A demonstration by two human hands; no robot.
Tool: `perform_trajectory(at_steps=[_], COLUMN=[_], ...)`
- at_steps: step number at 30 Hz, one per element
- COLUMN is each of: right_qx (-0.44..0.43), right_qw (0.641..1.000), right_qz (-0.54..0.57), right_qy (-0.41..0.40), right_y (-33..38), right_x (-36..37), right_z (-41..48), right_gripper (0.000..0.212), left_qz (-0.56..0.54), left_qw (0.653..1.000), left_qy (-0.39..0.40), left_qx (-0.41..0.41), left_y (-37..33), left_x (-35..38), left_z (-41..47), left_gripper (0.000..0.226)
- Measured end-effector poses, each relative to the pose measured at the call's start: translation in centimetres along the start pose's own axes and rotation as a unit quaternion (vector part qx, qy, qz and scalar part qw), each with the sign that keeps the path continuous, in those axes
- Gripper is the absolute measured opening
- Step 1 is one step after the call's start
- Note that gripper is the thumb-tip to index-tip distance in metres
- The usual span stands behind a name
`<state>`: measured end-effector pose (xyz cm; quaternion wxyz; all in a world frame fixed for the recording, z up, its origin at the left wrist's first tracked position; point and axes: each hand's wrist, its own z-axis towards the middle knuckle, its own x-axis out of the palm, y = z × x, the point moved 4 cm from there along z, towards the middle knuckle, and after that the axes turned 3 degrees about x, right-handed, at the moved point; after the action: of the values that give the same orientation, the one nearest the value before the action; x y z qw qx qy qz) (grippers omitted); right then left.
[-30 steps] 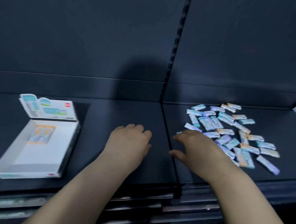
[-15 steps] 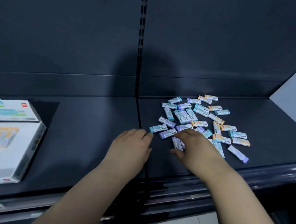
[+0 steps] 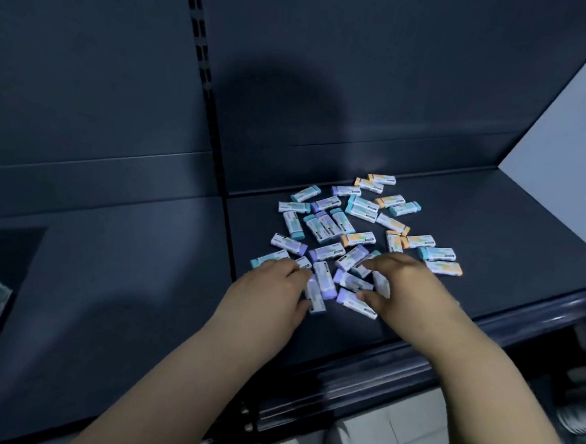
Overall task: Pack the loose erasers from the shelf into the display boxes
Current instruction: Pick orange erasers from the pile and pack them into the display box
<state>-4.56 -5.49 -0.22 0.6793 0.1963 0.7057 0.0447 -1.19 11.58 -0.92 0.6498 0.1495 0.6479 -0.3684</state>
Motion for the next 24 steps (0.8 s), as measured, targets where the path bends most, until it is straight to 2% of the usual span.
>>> perform_trajectory(at_steps=[9, 14, 19, 24], right_qx=[-0.055, -0.1, -0.148, -0.186], right_qw=[0.998, 0.993, 0.984, 0.971], right_qz=[-0.002, -0.017, 0.009, 0.035], right_qy=[0.028, 0.057, 0.099, 0.142], right_y=[-8.3, -12.1, -12.6, -11.4], right_x=[-2.4, -3.7, -3.9, -3.1], right_z=[4.5, 7.1, 8.1, 7.8], right_gripper=[0.044, 0.046, 0.045, 0.029], left_qz=[0.016, 0.034, 0.047, 0.035], left_qw=[0.999, 0.995, 0.98, 0.98], left_qy=[0.024, 0.052, 0.132, 0.112], left_qx=[-0.03, -0.08, -0.138, -0.158], left_y=[-6.5, -8.7, -9.4, -9.4], left_x=[3.6, 4.4, 5.3, 5.4], left_z=[6.9, 9.6, 9.5, 9.2], left_gripper=[0.037, 0.045, 0.058, 0.054])
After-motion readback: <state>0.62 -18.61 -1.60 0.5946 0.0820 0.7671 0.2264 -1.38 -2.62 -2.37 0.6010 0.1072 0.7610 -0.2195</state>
